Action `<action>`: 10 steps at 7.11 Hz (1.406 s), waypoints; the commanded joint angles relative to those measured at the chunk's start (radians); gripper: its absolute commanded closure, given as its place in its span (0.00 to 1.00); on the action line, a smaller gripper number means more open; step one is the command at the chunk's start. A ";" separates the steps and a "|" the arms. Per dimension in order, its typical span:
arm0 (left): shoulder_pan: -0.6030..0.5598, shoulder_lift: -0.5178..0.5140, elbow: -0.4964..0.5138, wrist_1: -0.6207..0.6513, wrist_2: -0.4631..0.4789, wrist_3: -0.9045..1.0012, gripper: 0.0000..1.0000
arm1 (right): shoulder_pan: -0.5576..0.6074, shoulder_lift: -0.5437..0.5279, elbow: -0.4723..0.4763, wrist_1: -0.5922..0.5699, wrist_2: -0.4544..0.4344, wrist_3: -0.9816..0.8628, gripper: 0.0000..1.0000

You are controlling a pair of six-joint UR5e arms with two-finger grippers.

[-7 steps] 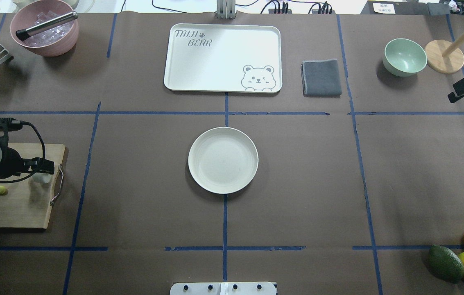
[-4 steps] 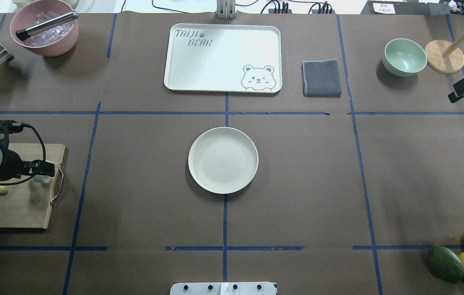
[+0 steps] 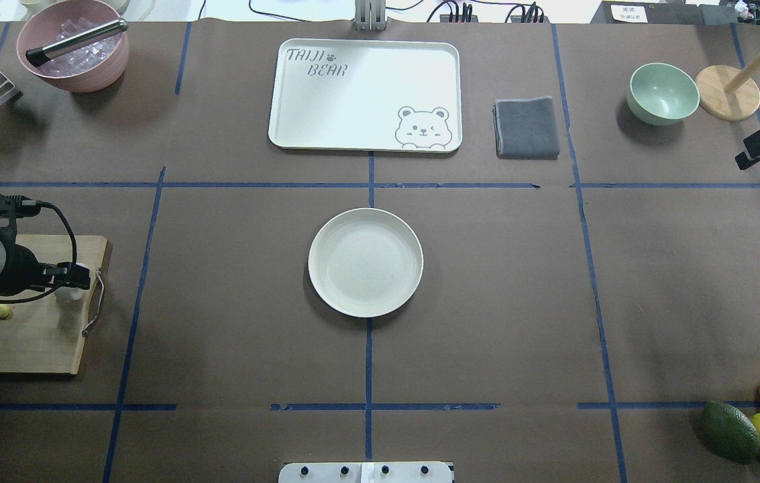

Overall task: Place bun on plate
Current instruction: 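Lower the left gripper onto the white bun on the cutting board and grasp it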

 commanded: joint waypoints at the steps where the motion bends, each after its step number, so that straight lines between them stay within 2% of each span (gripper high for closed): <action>1: 0.000 0.002 0.000 0.000 0.000 0.001 0.46 | 0.000 0.000 0.000 0.000 0.001 0.000 0.00; 4: 0.000 0.002 0.000 0.000 0.000 0.001 0.71 | 0.000 0.000 0.000 0.000 0.001 0.000 0.00; 6: -0.003 0.012 -0.014 0.002 -0.001 0.001 0.81 | 0.002 -0.003 0.001 0.000 0.004 0.000 0.00; 9: -0.017 0.069 -0.108 0.012 -0.032 0.014 0.81 | 0.036 -0.012 0.003 0.001 0.020 0.000 0.00; 10: -0.049 0.055 -0.141 0.079 -0.055 0.014 0.81 | 0.068 -0.024 0.004 -0.003 0.023 -0.029 0.00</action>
